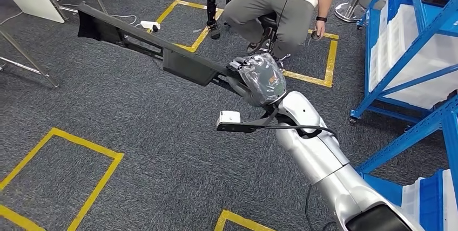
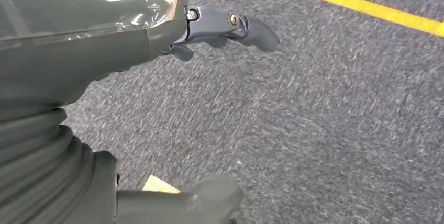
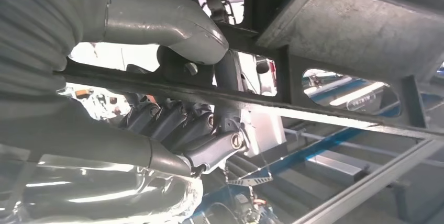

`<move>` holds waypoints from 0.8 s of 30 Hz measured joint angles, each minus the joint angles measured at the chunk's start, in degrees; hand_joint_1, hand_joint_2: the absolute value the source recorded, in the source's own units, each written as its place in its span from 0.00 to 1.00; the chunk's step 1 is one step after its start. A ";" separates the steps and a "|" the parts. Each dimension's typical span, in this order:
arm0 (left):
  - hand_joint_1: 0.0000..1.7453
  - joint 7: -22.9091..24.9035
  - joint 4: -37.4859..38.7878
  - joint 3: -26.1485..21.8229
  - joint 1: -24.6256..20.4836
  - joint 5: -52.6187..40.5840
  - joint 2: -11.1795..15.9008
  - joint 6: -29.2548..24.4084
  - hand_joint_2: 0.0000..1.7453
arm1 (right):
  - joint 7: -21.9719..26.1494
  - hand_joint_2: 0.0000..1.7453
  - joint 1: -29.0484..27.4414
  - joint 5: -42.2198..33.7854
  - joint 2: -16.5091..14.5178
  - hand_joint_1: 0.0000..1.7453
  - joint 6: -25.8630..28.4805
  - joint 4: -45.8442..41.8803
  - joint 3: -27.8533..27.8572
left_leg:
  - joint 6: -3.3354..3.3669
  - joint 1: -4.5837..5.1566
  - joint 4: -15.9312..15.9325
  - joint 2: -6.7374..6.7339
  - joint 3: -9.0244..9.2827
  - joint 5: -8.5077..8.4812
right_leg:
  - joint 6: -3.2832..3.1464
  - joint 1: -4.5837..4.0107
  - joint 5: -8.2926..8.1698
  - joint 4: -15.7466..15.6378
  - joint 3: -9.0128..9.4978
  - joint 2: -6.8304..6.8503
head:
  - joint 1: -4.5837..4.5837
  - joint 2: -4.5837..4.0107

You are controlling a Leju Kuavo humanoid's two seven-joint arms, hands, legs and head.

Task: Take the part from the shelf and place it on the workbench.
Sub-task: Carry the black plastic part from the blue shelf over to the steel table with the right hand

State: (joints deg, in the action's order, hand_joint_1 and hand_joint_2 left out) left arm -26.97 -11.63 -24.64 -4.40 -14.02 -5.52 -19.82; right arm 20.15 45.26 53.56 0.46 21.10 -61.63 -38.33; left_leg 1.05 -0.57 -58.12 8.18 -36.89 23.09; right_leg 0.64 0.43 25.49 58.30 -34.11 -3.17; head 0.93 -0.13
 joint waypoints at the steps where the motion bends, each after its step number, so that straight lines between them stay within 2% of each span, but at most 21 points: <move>1: 0.00 -0.01 0.00 0.03 0.03 -0.07 0.03 0.07 1.00 | -0.09 1.00 0.02 0.02 0.05 1.00 -0.01 -0.15 0.04 | -0.32 0.00 -0.31 -0.57 -0.23 0.27 | -0.42 0.06 -0.09 -0.19 0.16 0.60 | 0.04 0.00; 3: 0.00 -0.02 -0.01 0.16 -0.17 -0.15 0.14 0.23 1.00 | -0.20 1.00 0.13 -0.02 0.15 1.00 -0.01 -0.44 0.22 | -0.82 0.13 -3.58 -3.72 -1.81 2.37 | -1.17 0.22 -0.25 -0.61 0.46 1.94 | 0.38 0.00; 4: 0.00 -0.02 -0.02 0.24 -0.35 -0.17 0.14 0.32 1.00 | -0.21 1.00 0.15 -0.03 0.25 1.00 -0.05 -0.50 0.33 | -1.03 0.17 -6.86 -5.72 -3.35 4.11 | -1.43 0.03 -0.20 -0.66 0.55 2.66 | 0.55 0.00; 5: 0.00 -0.03 -0.02 0.31 -0.52 -0.20 0.18 0.36 1.00 | -0.21 1.00 0.10 -0.05 0.38 1.00 -0.12 -0.53 0.42 | -1.24 0.07 -10.67 -6.91 -5.21 5.85 | -1.64 -0.12 -0.12 -0.64 0.57 3.45 | 0.67 0.00; 6: 0.00 -0.03 -0.01 0.35 -0.62 -0.21 0.19 0.36 1.00 | -0.21 1.00 0.02 -0.08 0.50 1.00 -0.19 -0.52 0.48 | -1.39 -0.03 -13.87 -7.53 -6.78 7.01 | -1.79 -0.26 -0.05 -0.63 0.57 4.24 | 0.64 0.00; 7: 0.00 -0.04 -0.01 0.38 -0.64 -0.21 0.20 0.36 1.00 | -0.21 1.00 -0.05 -0.13 0.60 1.00 -0.26 -0.51 0.49 | -1.47 -0.11 -15.55 -7.86 -7.62 7.29 | -1.87 -0.35 0.01 -0.62 0.56 5.02 | 0.66 0.00; 8: 0.00 -0.05 0.00 0.40 -0.63 -0.22 0.22 0.35 1.00 | -0.19 1.00 -0.08 -0.22 0.66 1.00 -0.30 -0.50 0.51 | -1.48 -0.15 -15.11 -8.07 -7.35 6.58 | -1.92 -0.40 0.06 -0.61 0.56 5.73 | 0.66 0.00; 9: 0.00 -0.06 -0.01 0.41 -0.63 -0.22 0.26 0.35 1.00 | -0.11 1.00 -0.02 -0.34 0.68 1.00 -0.31 -0.50 0.56 | -1.38 -0.13 -12.40 -8.45 -5.84 5.01 | -1.91 -0.44 0.11 -0.61 0.59 6.38 | 0.67 0.00; 11: 0.00 -0.05 -0.02 0.42 -0.76 -0.25 0.39 0.36 1.00 | 0.19 1.00 0.32 -0.71 0.73 1.00 -0.28 -0.47 0.78 | -0.89 0.23 -4.67 -10.53 -1.48 2.01 | -1.73 -0.73 0.28 -0.57 0.68 7.56 | 0.67 0.00; 12: 0.00 -0.04 -0.03 0.43 -0.88 -0.28 0.45 0.36 1.00 | 0.37 1.00 0.57 -0.89 0.78 1.00 -0.25 -0.43 0.90 | -0.56 0.49 -1.86 -11.37 0.05 1.24 | -1.57 -0.94 0.40 -0.54 0.71 8.10 | 0.60 0.00; 13: 0.00 -0.02 -0.04 0.43 -0.99 -0.30 0.50 0.36 1.00 | 0.54 1.00 0.78 -1.12 0.82 1.00 -0.20 -0.34 0.99 | -0.29 0.75 -0.47 -11.81 0.76 1.06 | -1.38 -1.13 0.51 -0.52 0.75 8.62 | 0.56 0.00; 15: 0.00 0.01 -0.04 0.43 -1.10 -0.33 0.56 0.35 1.00 | 0.82 1.00 1.08 -1.48 0.83 1.00 -0.10 -0.09 1.06 | 0.20 0.95 -0.01 -10.73 0.78 1.00 | -0.94 -1.33 0.71 -0.62 1.01 9.74 | 0.45 0.00; 16: 0.00 0.02 -0.04 0.43 -1.09 -0.32 0.56 0.35 1.00 | 0.97 1.00 1.16 -1.63 0.80 1.00 -0.06 0.04 1.07 | 0.47 0.82 0.28 -10.10 0.99 0.81 | -0.67 -1.31 0.96 -0.40 0.99 9.65 | 0.46 0.00; 18: 0.00 0.03 -0.04 0.43 -1.22 -0.31 0.54 0.35 1.00 | 1.29 1.00 1.41 -1.87 0.80 1.00 0.13 0.30 1.09 | 1.11 0.39 0.91 -8.85 1.47 0.36 | -0.43 -1.10 2.54 2.50 -0.16 7.32 | 0.37 0.00; 20: 0.00 0.03 -0.04 0.43 -1.49 -0.27 0.55 0.35 1.00 | 1.52 1.00 1.52 -2.08 0.98 1.00 0.43 0.69 1.09 | 1.43 0.15 1.07 -7.49 1.54 0.16 | -0.58 -0.59 5.45 9.61 -3.56 4.40 | 0.20 0.00; 21: 0.00 0.02 -0.04 0.43 -1.56 -0.26 0.57 0.36 1.00 | 1.57 1.00 1.45 -2.11 1.09 1.00 0.54 0.96 1.06 | 1.48 0.13 1.06 -6.71 1.50 0.13 | -0.56 -0.40 6.67 13.27 -5.40 3.85 | 0.11 0.00; 22: 0.00 0.02 -0.04 0.43 -1.56 -0.23 0.55 0.38 1.00 | 1.61 1.00 1.34 -2.13 1.16 1.00 0.60 1.27 1.02 | 1.47 0.12 1.04 -5.88 1.46 0.13 | -0.35 -0.24 7.19 15.50 -6.62 3.63 | 0.10 0.00; 23: 0.00 0.02 -0.04 0.42 -1.49 -0.21 0.52 0.42 1.00 | 1.64 1.00 1.26 -2.14 1.19 1.00 0.63 1.57 0.98 | 1.46 0.11 0.99 -5.04 1.43 0.13 | 0.06 -0.09 6.82 15.61 -6.82 3.53 | 0.09 0.00; 24: 0.00 0.02 -0.04 0.42 -1.44 -0.21 0.49 0.46 1.00 | 1.67 1.00 1.27 -2.14 1.18 1.00 0.64 1.83 0.95 | 1.41 0.08 0.92 -4.22 1.43 0.14 | 0.61 0.11 5.60 13.52 -5.94 3.35 | 0.10 0.00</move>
State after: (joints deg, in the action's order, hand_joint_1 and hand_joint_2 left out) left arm -26.95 -11.67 -24.22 -5.84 -14.23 -5.04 -19.37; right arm 21.81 46.54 51.41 1.64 21.74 -59.80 -37.39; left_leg 2.47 -0.49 -57.21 3.95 -35.46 23.23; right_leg 1.25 0.54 31.09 71.82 -40.05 0.18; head 1.04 -0.13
